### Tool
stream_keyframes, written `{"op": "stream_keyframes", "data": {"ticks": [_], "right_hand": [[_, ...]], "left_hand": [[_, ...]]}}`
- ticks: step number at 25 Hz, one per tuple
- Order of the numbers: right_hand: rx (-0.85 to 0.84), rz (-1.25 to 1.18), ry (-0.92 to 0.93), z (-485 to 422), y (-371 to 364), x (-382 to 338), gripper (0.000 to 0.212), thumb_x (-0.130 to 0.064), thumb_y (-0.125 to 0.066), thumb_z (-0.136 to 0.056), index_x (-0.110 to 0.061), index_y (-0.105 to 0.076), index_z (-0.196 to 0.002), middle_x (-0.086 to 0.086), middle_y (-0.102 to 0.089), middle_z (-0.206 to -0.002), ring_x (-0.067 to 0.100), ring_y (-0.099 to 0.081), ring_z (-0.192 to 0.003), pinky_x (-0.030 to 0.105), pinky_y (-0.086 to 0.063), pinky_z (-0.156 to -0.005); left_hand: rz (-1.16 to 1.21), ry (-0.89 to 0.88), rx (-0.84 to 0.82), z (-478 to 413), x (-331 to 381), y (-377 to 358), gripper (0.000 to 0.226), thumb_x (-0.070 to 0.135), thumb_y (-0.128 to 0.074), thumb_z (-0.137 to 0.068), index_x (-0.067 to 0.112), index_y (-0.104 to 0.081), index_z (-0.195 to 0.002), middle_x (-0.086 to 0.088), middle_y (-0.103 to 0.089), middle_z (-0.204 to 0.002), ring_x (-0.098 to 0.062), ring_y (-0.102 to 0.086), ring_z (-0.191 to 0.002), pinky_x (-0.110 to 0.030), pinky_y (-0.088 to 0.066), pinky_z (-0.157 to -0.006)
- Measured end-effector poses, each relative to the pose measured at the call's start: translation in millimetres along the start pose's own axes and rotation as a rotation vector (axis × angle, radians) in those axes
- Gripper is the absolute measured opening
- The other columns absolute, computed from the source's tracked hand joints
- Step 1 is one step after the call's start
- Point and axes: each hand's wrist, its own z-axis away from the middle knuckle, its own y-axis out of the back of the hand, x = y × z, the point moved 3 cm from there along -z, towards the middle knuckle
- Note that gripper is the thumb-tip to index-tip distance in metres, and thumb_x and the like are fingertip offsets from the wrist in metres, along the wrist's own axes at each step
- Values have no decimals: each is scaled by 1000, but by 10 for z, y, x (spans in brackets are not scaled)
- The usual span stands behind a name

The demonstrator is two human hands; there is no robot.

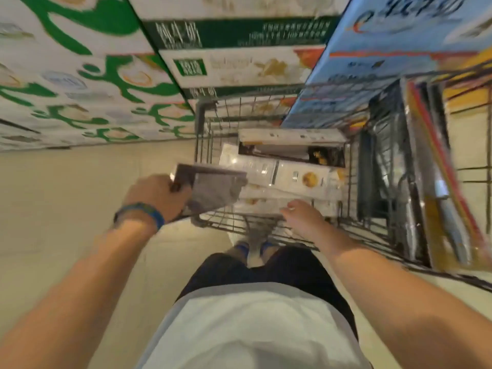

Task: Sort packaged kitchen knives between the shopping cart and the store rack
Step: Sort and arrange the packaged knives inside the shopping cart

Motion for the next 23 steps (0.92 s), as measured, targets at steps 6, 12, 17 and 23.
{"op": "stream_keyframes", "data": {"ticks": [6, 12, 17, 23], "right_hand": [[128, 276, -13, -944, -112, 180, 36, -41, -55, -97, -17, -60, -123, 2, -64, -103, 16, -56, -78, 28, -38, -57], [239, 568, 119, -1691, -332, -83, 100, -31, -76, -88, -23, -10, -163, 13, -5, -171, 37, -18, -154, 53, -38, -113], [281, 810, 127, -1915, -607, 5, 96, 4, -58, -94, -14, 8, -162, 27, 9, -168, 46, -5, -155, 50, -52, -104], [279, 800, 19, -1752, -325, 76, 84, -10, -71, -89, -7, -23, -157, 25, -45, -150, 42, -50, -134, 45, -55, -87]], "left_hand": [[151, -28, 279, -747, 146, 156, 47, 45, -68, -82, 26, -56, -123, -5, -68, -98, -31, -66, -95, -37, -49, -75], [108, -138, 488, -737, -167, -56, 39, 64, -60, -80, 34, -48, -102, 2, -66, -95, -28, -66, -89, -44, -57, -75], [196, -82, 307, -685, -498, -370, 78, 96, -56, -55, 45, -55, -114, 5, -72, -101, -17, -68, -92, -40, -58, -79], [196, -24, 222, -453, -449, -281, 53, 98, -53, -56, 64, -58, -96, 19, -69, -79, -11, -66, -75, -37, -58, -78]]}}
